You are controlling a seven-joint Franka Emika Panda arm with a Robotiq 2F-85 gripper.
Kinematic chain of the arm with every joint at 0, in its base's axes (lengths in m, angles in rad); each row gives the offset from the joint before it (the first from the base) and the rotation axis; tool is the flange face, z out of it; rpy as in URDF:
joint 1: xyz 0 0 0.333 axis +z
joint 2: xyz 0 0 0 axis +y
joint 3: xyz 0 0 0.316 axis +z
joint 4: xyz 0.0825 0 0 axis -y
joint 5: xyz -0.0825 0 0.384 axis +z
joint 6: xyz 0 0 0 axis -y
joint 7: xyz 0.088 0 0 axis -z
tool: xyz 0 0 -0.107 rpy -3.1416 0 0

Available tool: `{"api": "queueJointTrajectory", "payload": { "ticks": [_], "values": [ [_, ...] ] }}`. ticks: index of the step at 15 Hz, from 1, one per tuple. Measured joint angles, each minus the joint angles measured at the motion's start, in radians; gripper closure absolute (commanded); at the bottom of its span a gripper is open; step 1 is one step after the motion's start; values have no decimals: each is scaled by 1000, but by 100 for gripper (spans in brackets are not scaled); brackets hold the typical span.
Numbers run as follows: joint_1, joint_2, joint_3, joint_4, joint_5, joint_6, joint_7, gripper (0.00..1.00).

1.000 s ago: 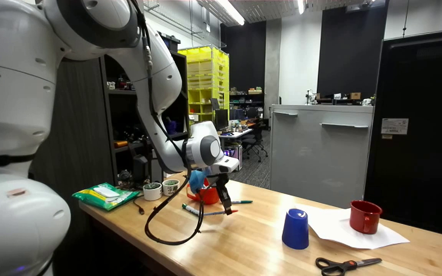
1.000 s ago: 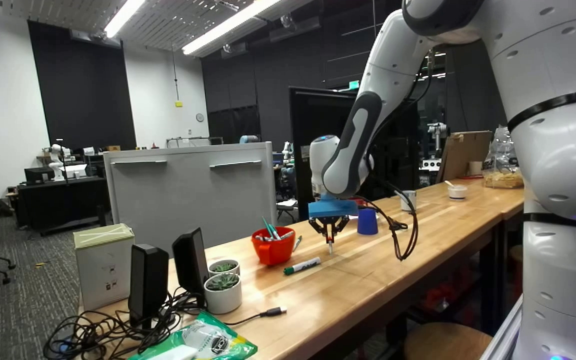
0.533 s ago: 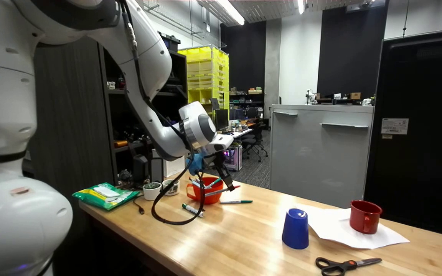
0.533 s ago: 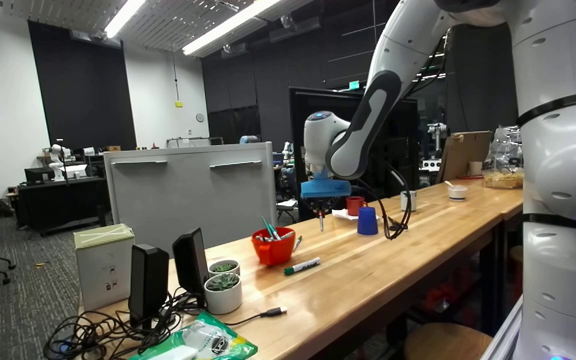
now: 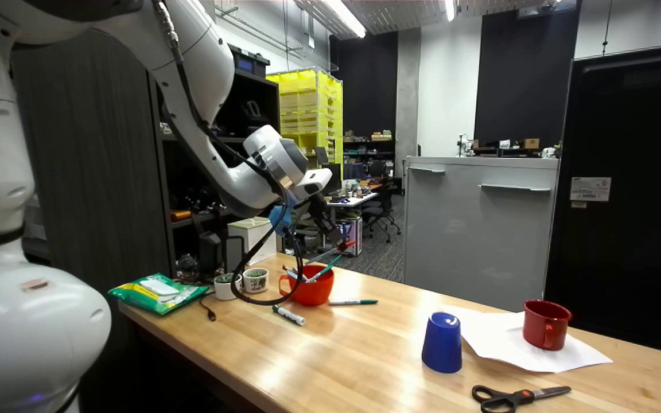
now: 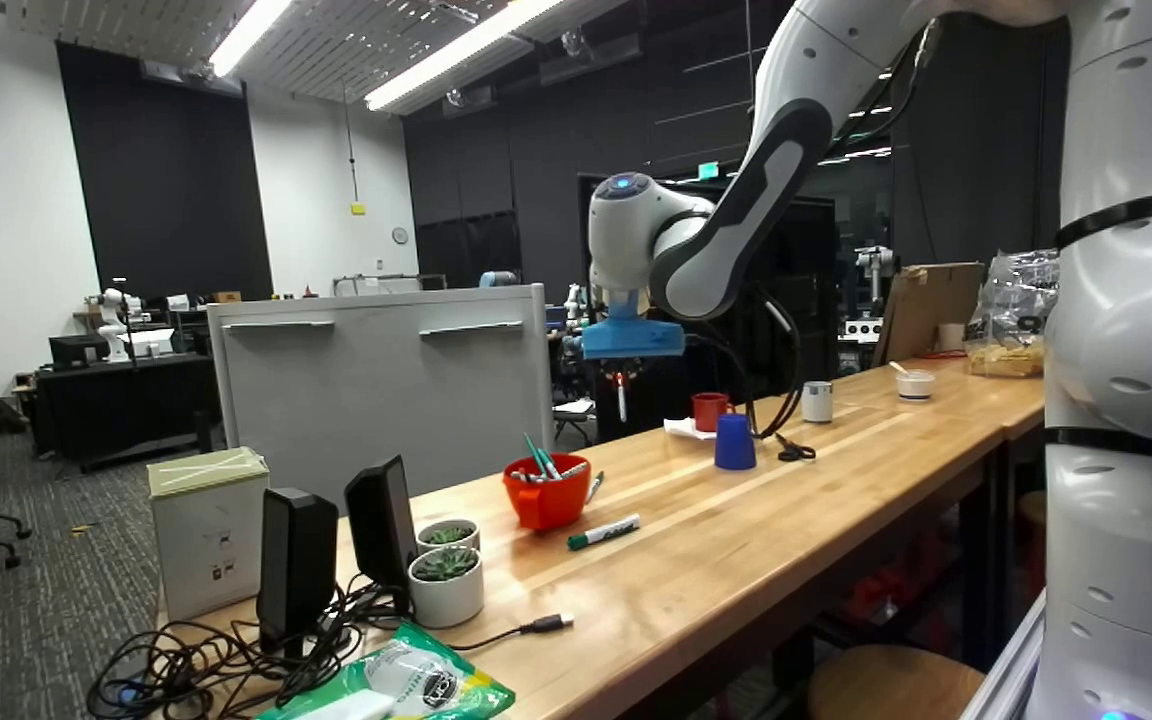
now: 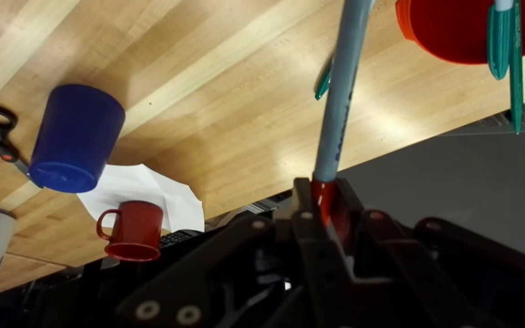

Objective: Put one marker in the left red cup

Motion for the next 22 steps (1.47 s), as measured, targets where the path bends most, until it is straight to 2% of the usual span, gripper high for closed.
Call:
{"api": "queueJointTrajectory", "payload": {
  "ticks": [9,15,22],
  "values": [
    [8,12,70,58,-182,-71,103,96],
    [-74,44,186,86,-271,-113,152,96],
    [-102,100,224,106,-365,-148,211,96]
  ]
}}
